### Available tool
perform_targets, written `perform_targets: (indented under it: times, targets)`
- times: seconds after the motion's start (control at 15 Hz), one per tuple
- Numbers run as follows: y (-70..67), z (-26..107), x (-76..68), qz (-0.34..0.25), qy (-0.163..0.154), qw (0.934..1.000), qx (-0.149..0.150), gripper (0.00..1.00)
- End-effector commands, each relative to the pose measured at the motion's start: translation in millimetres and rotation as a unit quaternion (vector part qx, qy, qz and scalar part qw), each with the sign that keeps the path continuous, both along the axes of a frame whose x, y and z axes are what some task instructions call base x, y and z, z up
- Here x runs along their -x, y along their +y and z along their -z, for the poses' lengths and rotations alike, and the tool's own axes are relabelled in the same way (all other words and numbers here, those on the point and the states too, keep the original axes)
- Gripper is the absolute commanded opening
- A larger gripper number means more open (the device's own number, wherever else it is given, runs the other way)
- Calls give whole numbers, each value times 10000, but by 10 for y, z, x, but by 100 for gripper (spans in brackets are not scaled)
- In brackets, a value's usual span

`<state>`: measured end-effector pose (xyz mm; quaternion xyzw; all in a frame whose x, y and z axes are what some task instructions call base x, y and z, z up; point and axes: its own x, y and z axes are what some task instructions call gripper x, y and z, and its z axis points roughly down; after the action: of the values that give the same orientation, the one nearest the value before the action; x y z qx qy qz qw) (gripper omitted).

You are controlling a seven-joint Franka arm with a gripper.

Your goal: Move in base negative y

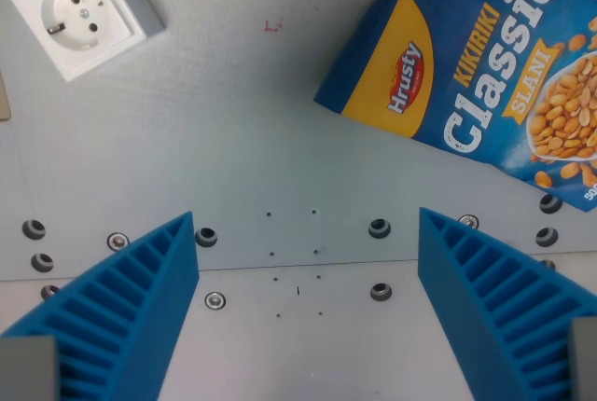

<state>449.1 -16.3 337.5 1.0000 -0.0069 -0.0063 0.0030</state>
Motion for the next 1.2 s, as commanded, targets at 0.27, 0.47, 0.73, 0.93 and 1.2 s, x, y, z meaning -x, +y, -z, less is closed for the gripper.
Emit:
perform_targets:
  times: [0.27, 0.47, 0.73, 0.93, 1.2]
  targets:
    - [-200, -33, -2, 0, -39, 10000, 1, 100]
    - [-350, -30, -5, 0, -39, 10000, 1, 100]
    - [-550, -27, -12, 0, -39, 10000, 1, 100]
    - [-700, -24, -18, 0, -39, 10000, 1, 100]
    - [-901, -20, -27, 0, -39, 10000, 1, 100]
